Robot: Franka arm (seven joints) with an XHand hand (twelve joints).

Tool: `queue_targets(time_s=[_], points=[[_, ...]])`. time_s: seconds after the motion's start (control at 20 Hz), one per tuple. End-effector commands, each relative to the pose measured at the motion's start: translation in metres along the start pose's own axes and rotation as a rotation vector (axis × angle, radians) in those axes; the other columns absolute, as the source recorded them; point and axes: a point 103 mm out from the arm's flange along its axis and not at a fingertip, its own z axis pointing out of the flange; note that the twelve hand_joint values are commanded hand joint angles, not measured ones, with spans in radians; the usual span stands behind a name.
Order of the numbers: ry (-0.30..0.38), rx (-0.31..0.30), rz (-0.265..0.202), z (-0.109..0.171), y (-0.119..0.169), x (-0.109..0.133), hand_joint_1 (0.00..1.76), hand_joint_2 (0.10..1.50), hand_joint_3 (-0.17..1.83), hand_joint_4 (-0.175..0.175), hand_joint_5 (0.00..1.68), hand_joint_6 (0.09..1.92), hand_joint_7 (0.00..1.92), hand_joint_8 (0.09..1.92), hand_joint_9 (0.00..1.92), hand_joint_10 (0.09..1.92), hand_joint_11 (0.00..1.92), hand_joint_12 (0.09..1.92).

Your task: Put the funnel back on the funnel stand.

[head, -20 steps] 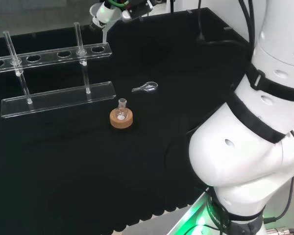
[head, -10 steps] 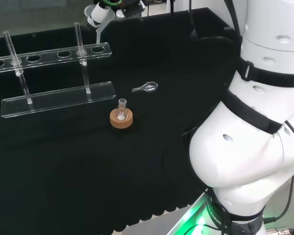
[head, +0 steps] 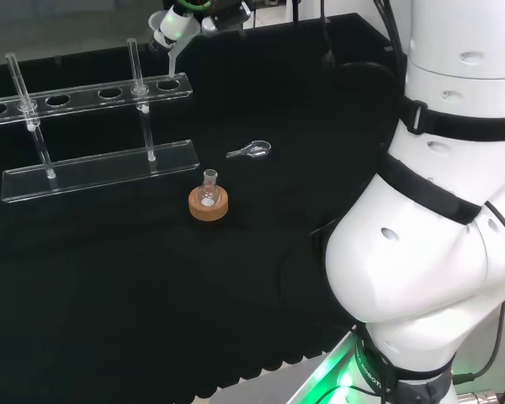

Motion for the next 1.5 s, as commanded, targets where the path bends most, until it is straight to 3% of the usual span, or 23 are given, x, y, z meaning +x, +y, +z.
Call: queue_targets(time_s=[0.05, 1.1, 1.25, 1.5], points=[[-0.010, 0.019, 0.001, 0.012, 0.012, 0.000, 0.64, 0.83, 0.44, -0.037, 0.58, 0.53, 0.70, 0.71, 1.14, 0.41, 0.64, 1.26], [-0.027, 0.061, -0.010, 0.040, 0.039, 0.011, 0.65, 0.82, 0.44, -0.034, 0.58, 0.54, 0.68, 0.71, 1.09, 0.41, 0.65, 1.25], [-0.004, 0.061, -0.023, 0.043, 0.038, 0.012, 0.64, 0.82, 0.43, -0.041, 0.52, 0.49, 0.61, 0.74, 0.97, 0.46, 0.64, 1.26], [0.002, 0.063, -0.039, 0.047, 0.028, 0.018, 0.54, 0.76, 0.35, -0.054, 0.31, 0.17, 0.15, 0.72, 0.50, 0.62, 0.49, 1.34]])
